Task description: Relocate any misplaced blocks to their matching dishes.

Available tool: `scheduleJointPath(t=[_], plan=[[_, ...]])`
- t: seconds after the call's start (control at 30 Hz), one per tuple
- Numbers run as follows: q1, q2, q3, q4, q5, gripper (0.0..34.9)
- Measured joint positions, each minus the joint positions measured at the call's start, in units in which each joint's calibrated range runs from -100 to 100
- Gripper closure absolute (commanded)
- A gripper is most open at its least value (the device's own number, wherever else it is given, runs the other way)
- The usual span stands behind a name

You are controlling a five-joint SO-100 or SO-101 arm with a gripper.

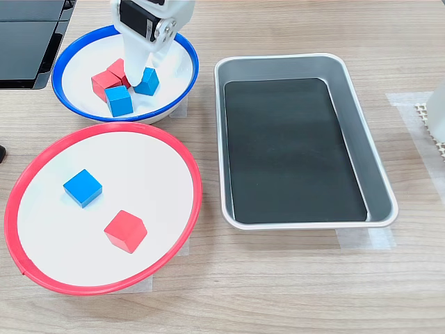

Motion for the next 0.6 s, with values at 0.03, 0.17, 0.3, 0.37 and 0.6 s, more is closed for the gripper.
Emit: scheduleJointPath(t=[0.03,0.17,0.3,0.37,0.6], plan=[[0.1,0.0,0.0,0.0,0.0,22.3],[0.0,0.2,0.0,-0.2,0.3,21.8],[0.3,2.0,-0.4,-1.5,0.3,21.3],[0.4,2.8,-1.2,-2.2,0.3,20.7],[0.3,5.8,-3.7,-3.9,0.6,19.7]])
